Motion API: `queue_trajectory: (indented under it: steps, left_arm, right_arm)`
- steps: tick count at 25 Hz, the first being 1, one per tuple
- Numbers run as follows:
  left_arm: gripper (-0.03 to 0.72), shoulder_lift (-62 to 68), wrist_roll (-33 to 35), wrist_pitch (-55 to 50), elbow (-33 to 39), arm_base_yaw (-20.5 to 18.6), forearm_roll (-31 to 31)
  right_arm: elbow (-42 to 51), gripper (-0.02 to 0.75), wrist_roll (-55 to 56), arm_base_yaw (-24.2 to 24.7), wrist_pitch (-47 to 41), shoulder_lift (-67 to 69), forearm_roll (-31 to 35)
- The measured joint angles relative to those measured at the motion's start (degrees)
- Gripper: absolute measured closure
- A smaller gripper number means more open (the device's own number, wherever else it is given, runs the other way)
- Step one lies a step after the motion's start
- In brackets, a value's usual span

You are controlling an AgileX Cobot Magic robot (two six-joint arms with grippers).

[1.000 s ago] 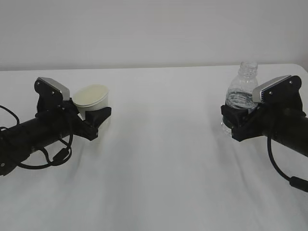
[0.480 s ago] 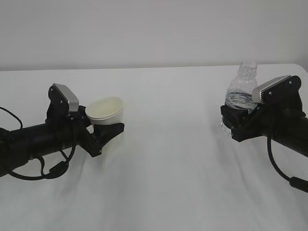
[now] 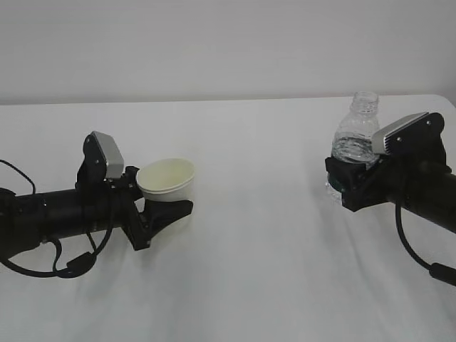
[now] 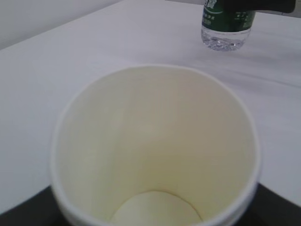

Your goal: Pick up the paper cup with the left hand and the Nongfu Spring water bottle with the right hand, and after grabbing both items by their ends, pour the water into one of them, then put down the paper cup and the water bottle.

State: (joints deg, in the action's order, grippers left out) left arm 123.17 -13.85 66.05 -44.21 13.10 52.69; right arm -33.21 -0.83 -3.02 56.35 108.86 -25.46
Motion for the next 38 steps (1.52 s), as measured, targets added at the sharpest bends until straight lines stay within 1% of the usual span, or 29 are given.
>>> queue_trajectory:
  steps: [2,6,12,18,20,25,29,30,38]
  left_arm:
    - [0.218,0.0,0.0,0.0,0.0,0.9,0.1]
    - [0.218,0.0,-0.1,0.0,0.0,3.8,0.1]
    - [0.218,-0.1,-0.1,0.0,0.0,7.6,-1.6]
    - [0.218,-0.1,-0.1,0.0,-2.1,11.7,-2.7]
    - [0.218,-0.1,-0.1,0.0,-2.8,13.2,-3.1]
    - [0.218,-0.1,-0.1,0.0,-4.4,16.5,-4.6]
    - [0.218,-0.1,-0.1,0.0,-4.5,17.9,-6.0]
    - [0.218,-0.1,-0.1,0.0,-4.5,18.0,-6.1]
    - [0.218,-0.1,-0.7,0.0,-4.5,18.3,-6.1]
  right_arm:
    - [0.0,0.272,0.0,0.0,0.0,0.0,0.0]
    - [0.0,0.272,0.1,0.0,0.0,0.0,-0.2]
    - [0.0,0.272,0.3,0.0,0.0,0.0,-0.9]
    - [0.0,0.272,0.8,0.0,0.0,0.0,-2.1]
    - [0.0,0.26,0.8,0.0,0.0,0.0,-2.5]
    - [0.0,0.271,0.8,0.0,0.0,0.0,-3.4]
    - [0.0,0.271,0.8,0.0,0.2,0.0,-4.8]
    - [0.0,0.257,0.8,0.0,0.4,0.0,-4.9]
    - [0.0,0.271,0.8,0.0,4.0,0.0,-7.9]
